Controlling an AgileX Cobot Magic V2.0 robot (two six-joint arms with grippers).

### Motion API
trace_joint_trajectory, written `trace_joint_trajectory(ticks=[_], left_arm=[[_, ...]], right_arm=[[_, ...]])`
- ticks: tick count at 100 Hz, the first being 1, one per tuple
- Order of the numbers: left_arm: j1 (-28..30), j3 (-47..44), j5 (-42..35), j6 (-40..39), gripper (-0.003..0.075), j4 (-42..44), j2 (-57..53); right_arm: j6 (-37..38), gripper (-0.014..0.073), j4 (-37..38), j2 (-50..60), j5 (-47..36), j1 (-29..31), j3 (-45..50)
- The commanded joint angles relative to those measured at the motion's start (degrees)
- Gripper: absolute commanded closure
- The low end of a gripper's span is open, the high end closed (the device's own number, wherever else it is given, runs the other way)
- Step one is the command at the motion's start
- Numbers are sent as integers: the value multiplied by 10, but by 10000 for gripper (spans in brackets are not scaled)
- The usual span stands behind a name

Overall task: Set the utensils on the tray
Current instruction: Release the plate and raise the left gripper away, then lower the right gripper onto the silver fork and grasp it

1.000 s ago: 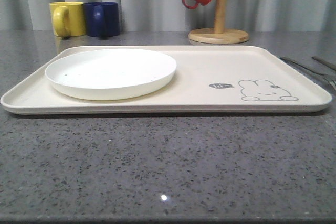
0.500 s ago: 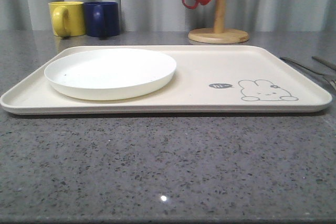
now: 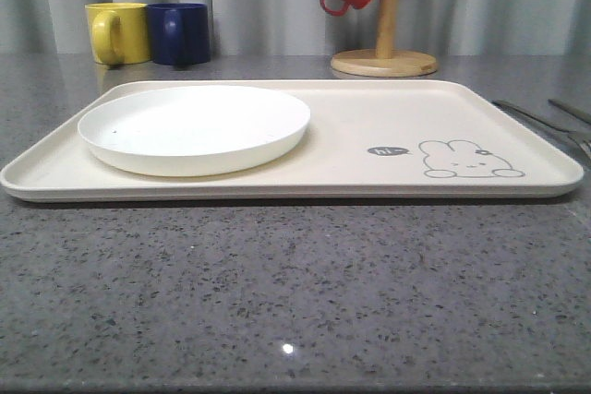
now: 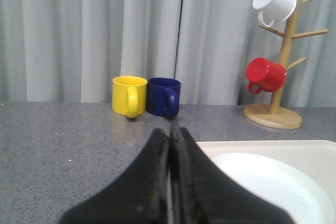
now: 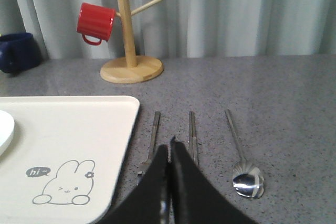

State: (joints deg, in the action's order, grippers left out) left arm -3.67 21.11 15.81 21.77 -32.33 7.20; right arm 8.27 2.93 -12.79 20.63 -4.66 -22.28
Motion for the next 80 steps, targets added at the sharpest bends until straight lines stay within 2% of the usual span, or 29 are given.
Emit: trace_joint_trajectory(ticks=[1, 23, 52, 62, 74, 80], left_arm=[[2, 15, -32, 0, 739, -6, 6], [2, 15, -32, 0, 739, -6, 6], [2, 15, -32, 0, 739, -6, 6], [2, 15, -32, 0, 739, -6, 6], [2, 15, -32, 0, 739, -6, 6], [2, 15, -32, 0, 739, -6, 6]], right_arm=[[-5, 662, 16, -69, 14, 3, -79], [-5, 662, 24, -228, 131, 3, -204], [-5, 643, 23, -333, 138, 3, -235], [-5, 531, 23, -349, 169, 3, -235], [-5, 294, 23, -352, 203, 3, -235], [-5, 210, 24, -352, 206, 3, -235]])
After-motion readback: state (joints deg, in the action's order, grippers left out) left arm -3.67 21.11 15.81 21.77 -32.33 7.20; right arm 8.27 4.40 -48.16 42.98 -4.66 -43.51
